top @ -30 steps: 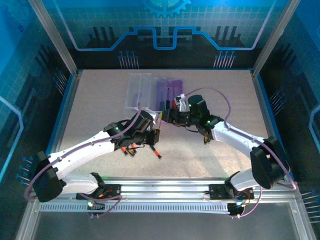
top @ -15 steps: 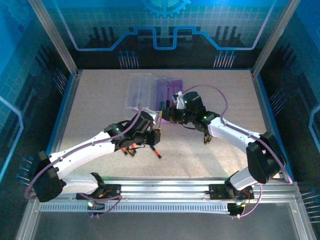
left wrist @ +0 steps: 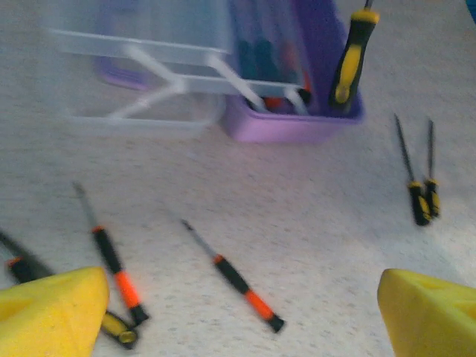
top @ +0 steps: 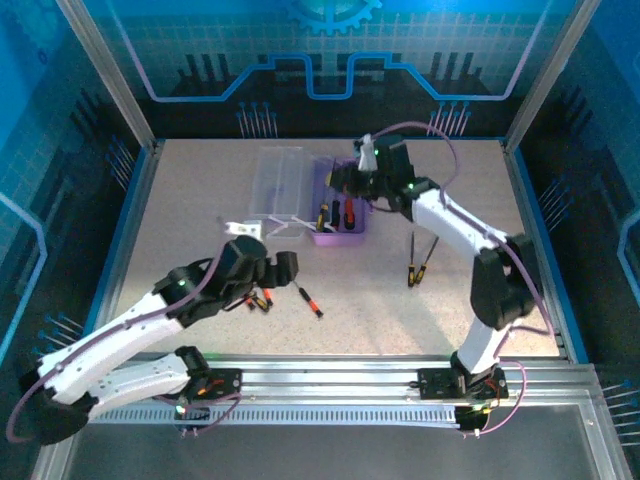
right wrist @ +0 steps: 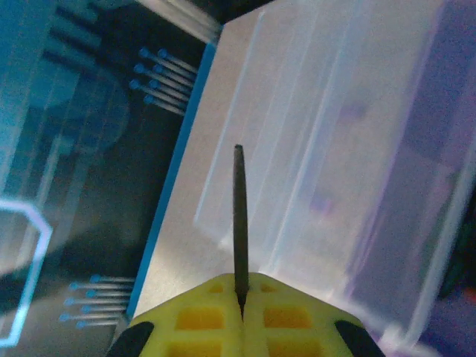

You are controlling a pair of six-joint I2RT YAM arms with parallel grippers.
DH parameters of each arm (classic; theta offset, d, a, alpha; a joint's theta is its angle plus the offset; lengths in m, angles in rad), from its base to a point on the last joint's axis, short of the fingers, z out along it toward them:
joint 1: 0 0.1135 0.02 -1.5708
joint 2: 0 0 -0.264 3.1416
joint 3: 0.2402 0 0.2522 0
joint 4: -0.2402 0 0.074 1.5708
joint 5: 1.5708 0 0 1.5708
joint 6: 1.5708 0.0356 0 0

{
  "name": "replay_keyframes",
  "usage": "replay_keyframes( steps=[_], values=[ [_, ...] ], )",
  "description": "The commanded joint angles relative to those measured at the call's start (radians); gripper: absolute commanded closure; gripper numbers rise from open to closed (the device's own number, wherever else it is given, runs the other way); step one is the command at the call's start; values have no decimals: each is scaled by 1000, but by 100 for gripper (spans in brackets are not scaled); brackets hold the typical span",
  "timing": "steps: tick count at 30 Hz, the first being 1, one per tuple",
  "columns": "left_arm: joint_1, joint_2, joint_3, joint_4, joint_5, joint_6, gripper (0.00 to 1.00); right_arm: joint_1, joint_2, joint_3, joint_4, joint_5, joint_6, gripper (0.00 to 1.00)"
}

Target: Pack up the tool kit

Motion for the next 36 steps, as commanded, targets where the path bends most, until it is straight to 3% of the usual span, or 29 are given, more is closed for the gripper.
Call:
replay_keyframes(
  steps=[1, 6, 10, 17, 23, 29, 32, 36],
  values=[
    [-2, -137, -120, -82, -161, -147, 1, -36, 154, 155, -111, -51, -42, 98],
    [0, -327, -225, -125, -177, -258, 1, -51, 380, 403, -172, -93, -6, 98],
    [-1, -392, -254, -145, -161, -287, 1, -33, 505, 553, -223, -111, 16, 98],
    [0, -331, -249, -121, -110, -271, 1, 17, 640, 718, -298, -121, 13, 97],
    [0, -256, -235, -63, -84, -243, 1, 16, 671, 721, -238, -148, 85, 97],
    [0, -222, -233, -25, -74, -235, 1, 14, 746, 828, -357, -147, 56, 89],
    [-1, -218, -239, -22, -76, -234, 1, 15, 747, 824, -364, -155, 29, 76],
    [0, -216, -247, -10, -69, -235, 1, 14, 720, 815, -371, -161, 2, 71]
  ],
)
